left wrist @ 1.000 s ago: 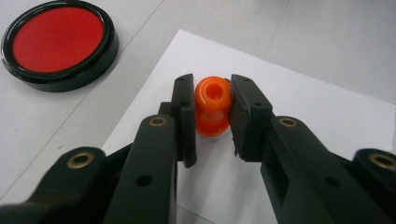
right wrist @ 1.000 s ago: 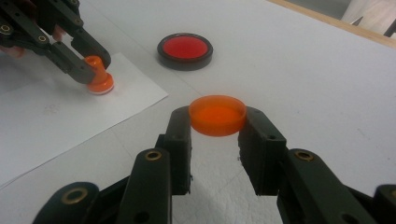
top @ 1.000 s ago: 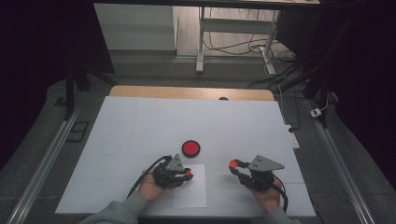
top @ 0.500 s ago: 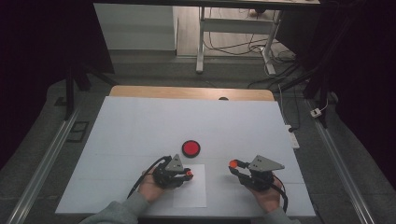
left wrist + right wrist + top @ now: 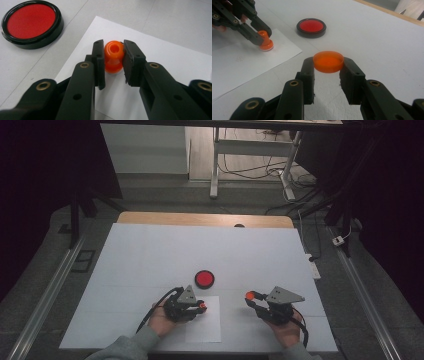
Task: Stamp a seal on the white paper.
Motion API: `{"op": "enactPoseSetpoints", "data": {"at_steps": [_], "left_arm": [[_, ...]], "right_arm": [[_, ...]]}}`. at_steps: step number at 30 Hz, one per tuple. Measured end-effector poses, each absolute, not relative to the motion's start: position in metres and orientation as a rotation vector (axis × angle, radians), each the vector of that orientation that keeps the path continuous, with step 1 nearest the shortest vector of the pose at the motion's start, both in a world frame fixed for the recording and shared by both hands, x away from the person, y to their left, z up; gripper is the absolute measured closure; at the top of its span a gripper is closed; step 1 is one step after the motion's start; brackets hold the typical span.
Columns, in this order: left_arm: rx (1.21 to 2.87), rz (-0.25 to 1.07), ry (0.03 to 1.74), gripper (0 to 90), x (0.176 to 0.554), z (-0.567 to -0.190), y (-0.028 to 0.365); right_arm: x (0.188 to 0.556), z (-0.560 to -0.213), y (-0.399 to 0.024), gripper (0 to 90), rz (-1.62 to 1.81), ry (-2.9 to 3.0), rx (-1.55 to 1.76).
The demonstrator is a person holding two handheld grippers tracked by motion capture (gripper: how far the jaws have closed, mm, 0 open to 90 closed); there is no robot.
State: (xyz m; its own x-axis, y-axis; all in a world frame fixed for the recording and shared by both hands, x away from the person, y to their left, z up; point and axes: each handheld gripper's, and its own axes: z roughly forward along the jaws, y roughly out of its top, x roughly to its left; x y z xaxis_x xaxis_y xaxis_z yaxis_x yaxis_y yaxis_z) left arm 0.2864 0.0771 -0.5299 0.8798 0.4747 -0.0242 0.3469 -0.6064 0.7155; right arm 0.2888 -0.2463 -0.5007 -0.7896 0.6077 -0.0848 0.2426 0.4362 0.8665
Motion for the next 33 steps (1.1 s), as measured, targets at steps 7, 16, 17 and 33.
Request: {"op": "enactPoseSetpoints", "data": {"at_steps": [7,16,17,33], "left_arm": [[2.279,0.217,0.589,73.0,0.286,-0.530,0.077],[2.192,0.238,0.582,72.6,0.290,-0.516,0.087],[2.160,0.241,0.595,72.6,0.290,-0.512,0.090],[1.983,0.143,0.643,72.6,0.296,-0.488,0.118]], "right_arm": [[0.289,-0.501,-0.246,64.3,1.300,2.308,0.722],[0.289,-0.500,-0.247,64.3,1.301,2.303,0.725],[0.289,-0.500,-0.247,64.3,1.305,2.301,0.727],[0.288,-0.499,-0.246,64.3,1.295,2.304,0.721]]}}
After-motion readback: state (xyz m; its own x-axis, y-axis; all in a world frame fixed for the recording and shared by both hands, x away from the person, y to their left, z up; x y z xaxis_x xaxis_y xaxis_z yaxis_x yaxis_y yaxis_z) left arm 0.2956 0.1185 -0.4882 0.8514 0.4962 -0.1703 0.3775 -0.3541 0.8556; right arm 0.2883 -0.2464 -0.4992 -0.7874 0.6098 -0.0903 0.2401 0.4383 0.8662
